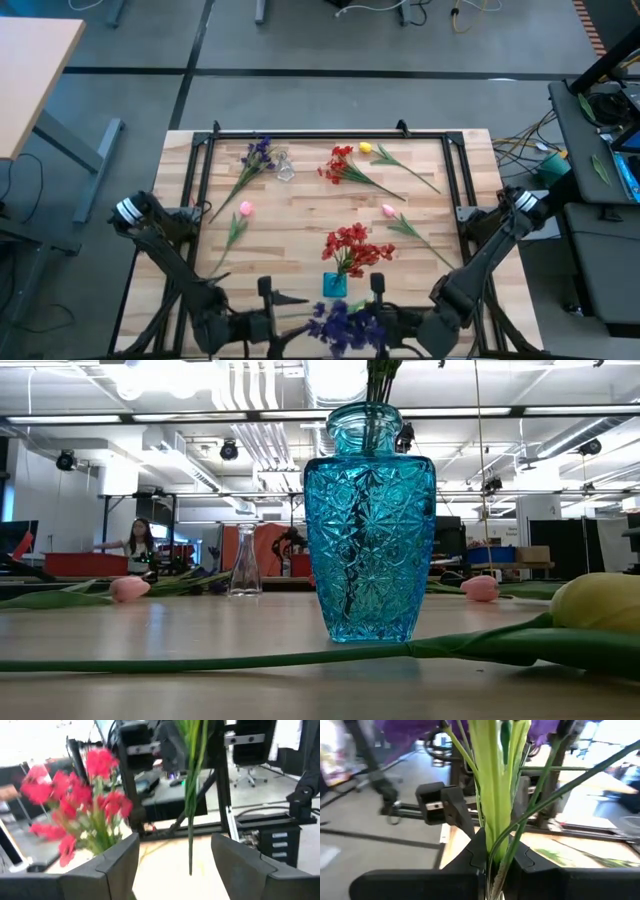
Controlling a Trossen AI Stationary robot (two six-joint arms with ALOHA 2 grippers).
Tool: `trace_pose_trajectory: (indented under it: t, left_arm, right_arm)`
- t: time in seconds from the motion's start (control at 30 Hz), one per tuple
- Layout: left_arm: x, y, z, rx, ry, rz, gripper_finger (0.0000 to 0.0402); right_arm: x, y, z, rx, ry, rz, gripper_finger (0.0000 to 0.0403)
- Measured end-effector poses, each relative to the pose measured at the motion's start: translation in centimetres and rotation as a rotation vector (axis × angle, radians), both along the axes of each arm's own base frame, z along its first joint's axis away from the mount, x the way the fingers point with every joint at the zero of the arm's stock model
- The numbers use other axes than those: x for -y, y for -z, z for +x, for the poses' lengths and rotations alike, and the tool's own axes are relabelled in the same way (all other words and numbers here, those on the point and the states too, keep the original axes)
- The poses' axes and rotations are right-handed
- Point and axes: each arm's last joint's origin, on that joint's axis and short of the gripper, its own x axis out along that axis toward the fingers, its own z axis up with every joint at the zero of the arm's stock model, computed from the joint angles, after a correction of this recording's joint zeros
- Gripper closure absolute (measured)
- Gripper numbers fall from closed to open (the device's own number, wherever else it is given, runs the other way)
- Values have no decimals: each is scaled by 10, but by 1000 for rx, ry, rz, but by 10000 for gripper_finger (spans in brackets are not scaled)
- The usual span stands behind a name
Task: Sort flowers into vase by color
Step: Put the bottom violet flowers into the blue vase
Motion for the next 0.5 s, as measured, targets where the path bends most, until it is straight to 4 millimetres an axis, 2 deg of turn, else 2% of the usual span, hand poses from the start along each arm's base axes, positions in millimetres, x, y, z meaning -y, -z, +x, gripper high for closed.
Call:
trace_pose_trajectory:
  t: [0.17, 0.37, 0.5]
  left_arm:
    - [-19, 11, -14, -63, 23, -101, 186]
    - [-49, 20, -40, -75, 57, -208, 206]
    - [-73, 31, -60, -81, 47, -293, 216]
  right_arm:
    - [7, 22, 1, 44, 143, -38, 385]
    - [24, 40, 8, 171, 190, -20, 385]
    - [35, 50, 12, 187, 219, -25, 385]
